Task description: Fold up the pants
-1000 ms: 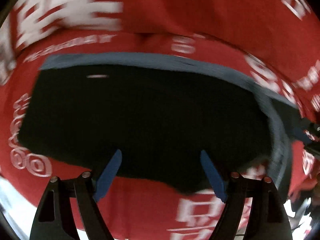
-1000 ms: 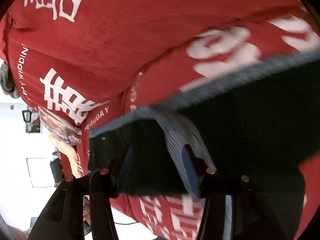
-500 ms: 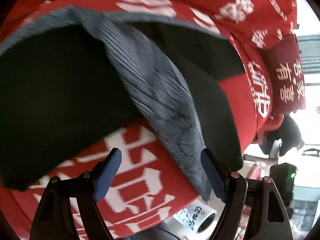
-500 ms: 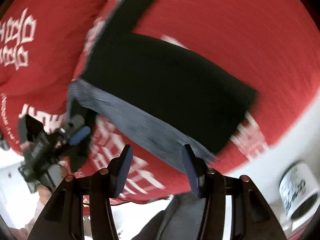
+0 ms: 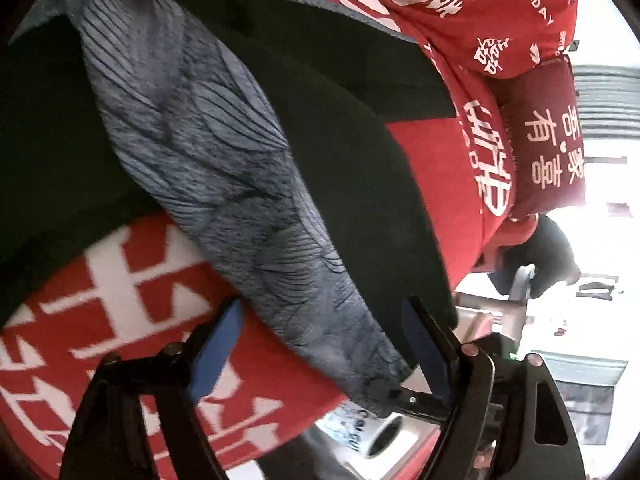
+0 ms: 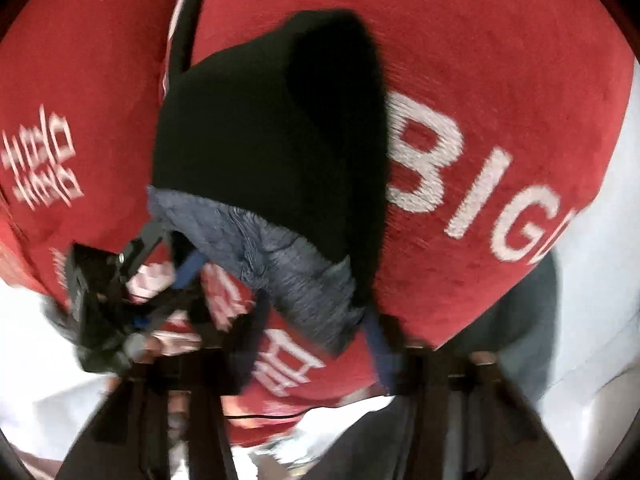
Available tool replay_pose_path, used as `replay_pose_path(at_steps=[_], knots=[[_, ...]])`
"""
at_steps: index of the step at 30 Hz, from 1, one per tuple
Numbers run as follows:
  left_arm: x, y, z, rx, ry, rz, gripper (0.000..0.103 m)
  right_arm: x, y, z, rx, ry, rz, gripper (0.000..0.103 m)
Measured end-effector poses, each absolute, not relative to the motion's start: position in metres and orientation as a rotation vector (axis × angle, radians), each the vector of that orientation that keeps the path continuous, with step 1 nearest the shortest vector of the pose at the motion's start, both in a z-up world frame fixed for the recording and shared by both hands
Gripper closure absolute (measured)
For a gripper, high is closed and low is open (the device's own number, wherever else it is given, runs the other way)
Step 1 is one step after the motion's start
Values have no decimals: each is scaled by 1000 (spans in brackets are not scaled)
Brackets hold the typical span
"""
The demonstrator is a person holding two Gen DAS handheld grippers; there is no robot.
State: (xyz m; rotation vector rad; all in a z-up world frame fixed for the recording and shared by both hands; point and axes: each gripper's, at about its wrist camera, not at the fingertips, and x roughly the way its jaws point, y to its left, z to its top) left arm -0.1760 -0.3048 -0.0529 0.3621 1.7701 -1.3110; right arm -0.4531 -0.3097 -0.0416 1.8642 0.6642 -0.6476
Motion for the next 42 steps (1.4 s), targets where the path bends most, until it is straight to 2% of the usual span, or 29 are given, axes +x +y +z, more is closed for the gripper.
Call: replay_pose_path(at_steps=[1, 5, 11, 17, 19, 20, 21, 22, 25, 27, 28, 32, 34, 36, 37, 38, 40, 41, 42], knots=[[-178, -306, -52, 368, 1768, -1309, 39, -452, -315, -37, 1870, 652, -618, 84], [-183, -321, -36, 352, 1771, -1306, 51, -436, -350, 3, 1813, 594, -477, 85], [-160, -374, 4, 283, 1651, -1297, 51, -406, -460, 62, 1662, 547, -384, 86], [-121, -433, 30, 295, 1459, -1203, 51, -362, -577, 80, 1535, 588, -373, 86], [-106, -439, 41, 294, 1398, -1164, 46, -351, -608, 74, 1530, 611, -401, 85], [-95, -433, 45, 294, 1372, -1145, 32, -348, -622, 68, 1538, 624, -424, 85], [-87, -428, 51, 290, 1334, -1117, 24, -344, -634, 61, 1546, 640, -446, 85], [-80, -424, 57, 283, 1297, -1087, 24, -337, -645, 54, 1550, 661, -471, 84], [-60, -410, 59, 282, 1284, -1010, 24, -326, -670, 36, 1541, 773, -543, 72], [-51, -400, 49, 294, 1307, -949, 24, -321, -676, 39, 1483, 819, -574, 34], [-49, -395, 41, 317, 1321, -919, 24, -320, -675, 47, 1433, 814, -589, 28], [-48, -378, -7, 432, 1399, -784, 24, -340, -659, 74, 1310, 827, -698, 27], [-47, -370, -27, 437, 1456, -733, 24, -362, -651, 67, 1329, 875, -780, 33], [-50, -364, -38, 430, 1476, -700, 24, -390, -642, 47, 1407, 904, -818, 53], [-50, -363, -43, 433, 1482, -687, 24, -395, -640, 37, 1440, 922, -825, 57], [-50, -363, -44, 435, 1484, -682, 24, -401, -638, 25, 1472, 937, -842, 65], [-51, -364, -48, 435, 1492, -677, 24, -400, -640, 19, 1491, 909, -851, 95], [-51, -366, -45, 429, 1489, -688, 24, -398, -643, 18, 1508, 889, -831, 102], [-52, -368, -42, 428, 1477, -701, 24, -393, -645, 23, 1489, 864, -808, 102]])
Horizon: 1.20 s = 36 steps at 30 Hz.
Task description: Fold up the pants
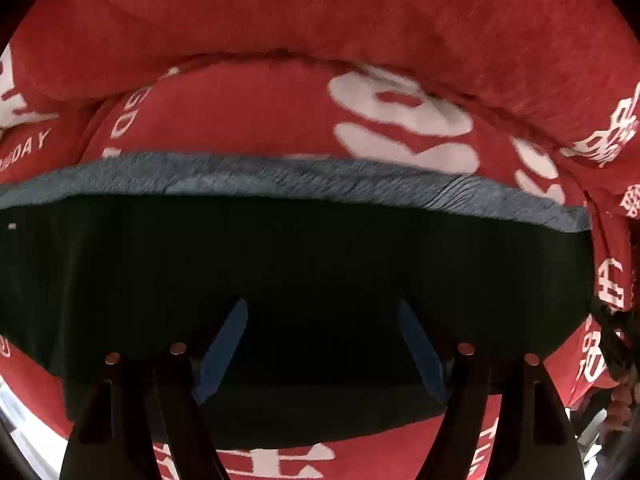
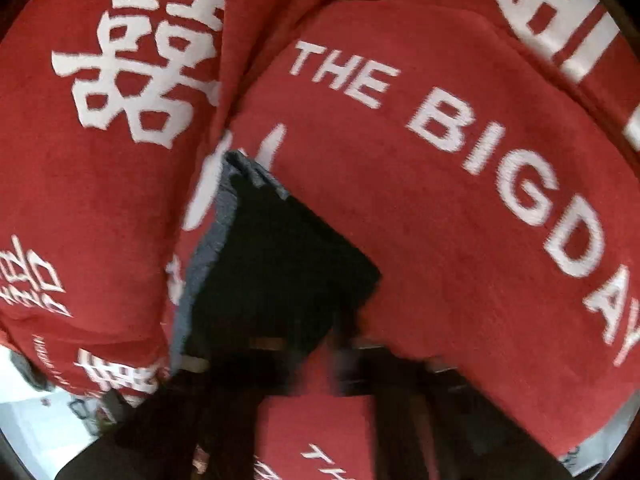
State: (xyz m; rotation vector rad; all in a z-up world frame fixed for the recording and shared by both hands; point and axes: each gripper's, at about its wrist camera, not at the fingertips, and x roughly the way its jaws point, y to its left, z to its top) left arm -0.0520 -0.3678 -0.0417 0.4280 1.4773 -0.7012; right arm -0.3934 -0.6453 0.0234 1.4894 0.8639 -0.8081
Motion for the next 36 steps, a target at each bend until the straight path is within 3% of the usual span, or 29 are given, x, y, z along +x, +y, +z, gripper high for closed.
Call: replay_pose_path(at_steps=[4, 8, 11, 12, 18, 21, 26, 32, 36], knots=[[-50, -376, -40, 493, 1445, -705, 24, -393, -647, 34, 1309, 1024, -955, 102], [-35, -370, -29, 453, 1405, -690, 24, -380, -640, 52, 1258, 1023, -887, 94], [-23, -375, -40, 466, 1408, -654, 24, -320, -625, 62, 1054, 1079, -731, 53], [-19, -378, -44, 475, 1406, -638, 24, -302, -621, 58, 1026, 1089, -680, 50], [15, -373, -65, 450, 1353, -516, 20, -231, -620, -5, 975, 1187, -633, 53], [32, -362, -65, 454, 1350, -473, 20, -227, -634, -4, 914, 1160, -694, 61], [56, -313, -39, 445, 1344, -415, 20, -235, -631, 15, 941, 1187, -688, 57], [82, -226, -20, 480, 1319, -331, 20, -221, -541, 42, 1198, 1080, -311, 57], [104, -171, -21, 531, 1277, -294, 20, -185, -433, 23, 1391, 1086, -80, 57]])
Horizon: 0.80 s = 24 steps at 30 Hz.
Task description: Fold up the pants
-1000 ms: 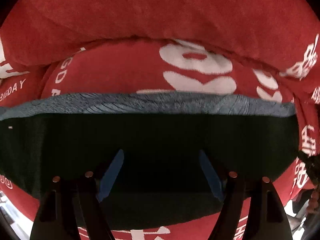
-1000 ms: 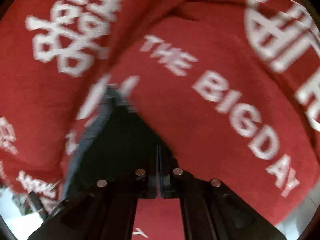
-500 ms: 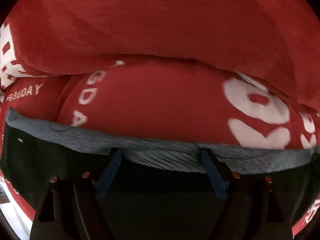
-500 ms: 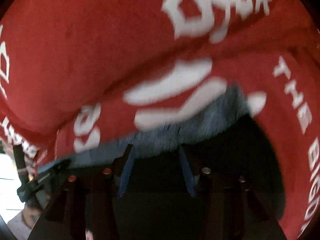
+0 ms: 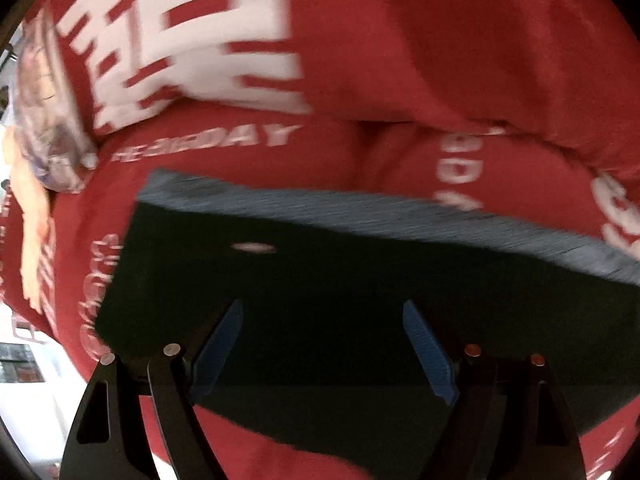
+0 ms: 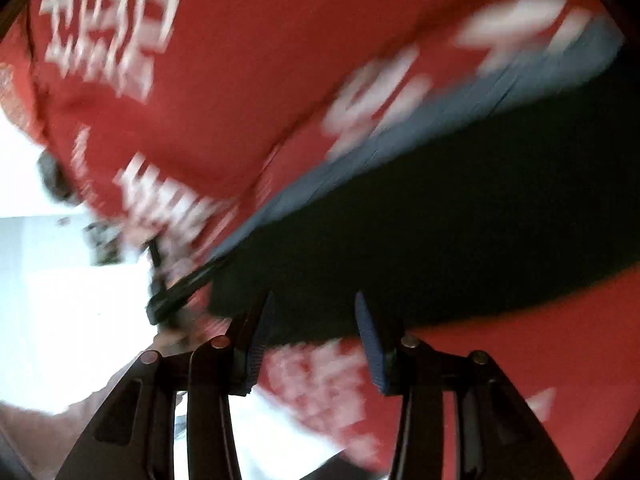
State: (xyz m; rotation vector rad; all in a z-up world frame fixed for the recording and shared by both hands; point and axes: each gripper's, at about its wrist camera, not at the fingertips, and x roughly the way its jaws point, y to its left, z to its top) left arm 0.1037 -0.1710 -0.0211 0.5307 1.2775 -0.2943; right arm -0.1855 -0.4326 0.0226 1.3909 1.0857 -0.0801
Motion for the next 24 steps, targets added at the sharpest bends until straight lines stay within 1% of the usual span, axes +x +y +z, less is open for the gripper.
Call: replay_pose_path(at_steps=[3, 5, 7, 8, 11, 15, 20, 21, 22, 23, 24], knots=[[122, -121, -28, 542, 1278, -254, 20, -151, -361, -14, 1501, 1102, -17, 57], [140, -91, -44, 576, 1267, -215, 20, -138, -332, -33, 1565, 1069, -4, 57], [151, -65, -59, 553, 1283, -216, 3, -125, -312, -53, 1626, 1040, -24, 57], [154, -55, -60, 511, 1271, -228, 0, -118, -307, -60, 1636, 1039, -47, 57], [163, -39, -64, 408, 1320, -308, 0, -114, -299, -74, 1677, 1010, -86, 57], [163, -36, -65, 415, 1304, -362, 0, -130, -298, -75, 1674, 1026, -155, 57], [162, -32, -66, 413, 1296, -399, 0, -108, -305, -74, 1675, 972, -189, 55], [162, -32, -66, 415, 1293, -406, 0, -100, -307, -73, 1659, 973, -186, 59], [165, -28, -67, 414, 1292, -412, 0, -89, -308, -70, 1614, 996, -198, 67], [166, -26, -67, 414, 1290, -419, 0, -82, -309, -65, 1535, 1036, -221, 95], [170, -22, -68, 414, 1288, -425, 0, -80, -308, -59, 1470, 1061, -236, 94]])
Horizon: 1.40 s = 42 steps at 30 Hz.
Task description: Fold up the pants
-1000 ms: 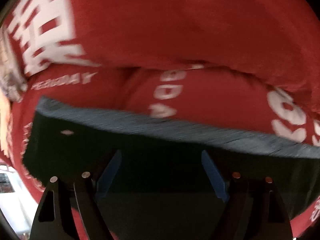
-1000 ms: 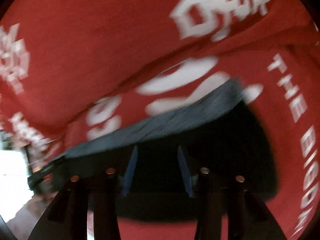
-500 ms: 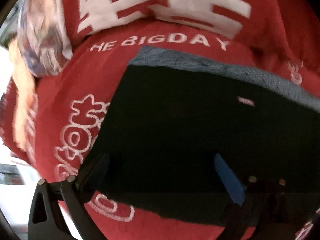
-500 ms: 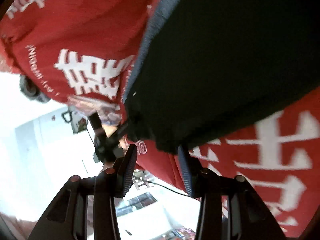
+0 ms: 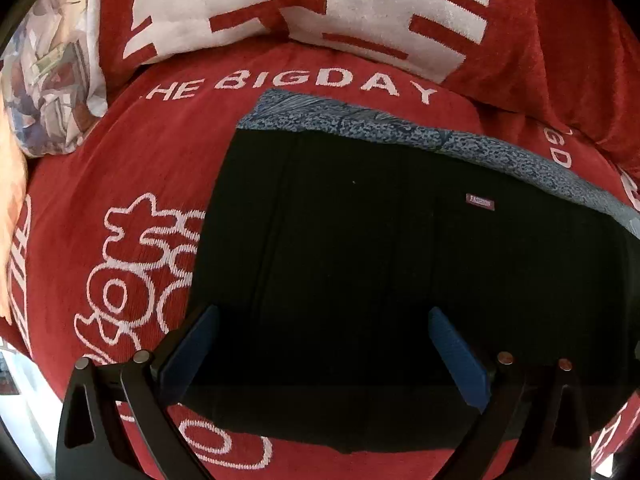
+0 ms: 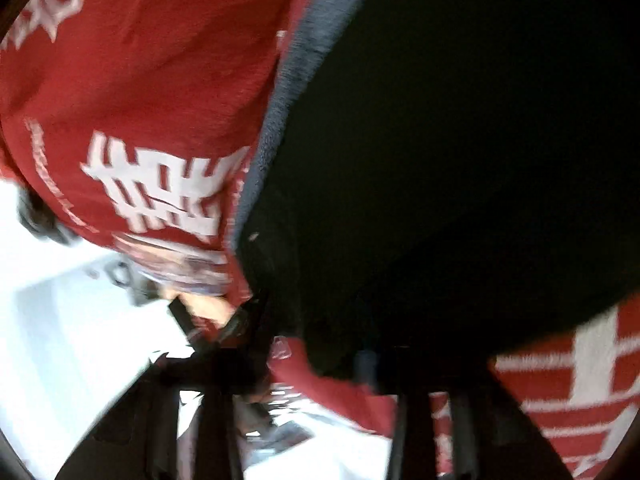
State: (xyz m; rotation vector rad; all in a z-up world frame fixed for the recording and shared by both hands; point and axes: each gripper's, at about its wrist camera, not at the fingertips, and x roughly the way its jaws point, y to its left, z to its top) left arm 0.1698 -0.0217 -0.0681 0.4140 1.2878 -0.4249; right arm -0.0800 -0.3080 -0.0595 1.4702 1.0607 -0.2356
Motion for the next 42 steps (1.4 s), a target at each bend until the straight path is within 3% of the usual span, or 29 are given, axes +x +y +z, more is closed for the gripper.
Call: replay_pose_path(at_steps=[8, 11, 14, 23, 28, 32, 36, 38, 41, 42], knots=[[154, -26, -53, 541, 1279, -386, 0, -128, -277, -58, 1469, 1141, -306, 94], [131, -26, -29, 534, 1256, -426, 0, -126, -286, -43, 1387, 1215, -286, 85], [105, -50, -11, 502, 1260, -500, 0, -135, -308, -14, 1248, 1259, -332, 59], [39, -164, -24, 470, 1299, -718, 0, -177, -387, 5, 1223, 1197, -603, 59], [77, -205, -44, 561, 1228, -528, 0, -125, -397, 13, 1000, 1267, -500, 59], [117, -199, -65, 414, 1323, -435, 0, -98, -413, -24, 960, 1384, -453, 59], [124, -192, -60, 457, 1296, -395, 0, -127, -414, -21, 1040, 1352, -522, 62], [128, -185, -58, 514, 1300, -345, 0, -155, -418, -9, 1076, 1310, -565, 58], [125, -164, -44, 384, 1398, -424, 0, -203, -435, 4, 1267, 1160, -578, 45], [119, -160, -40, 363, 1409, -449, 0, -212, -440, 6, 1300, 1134, -587, 45]])
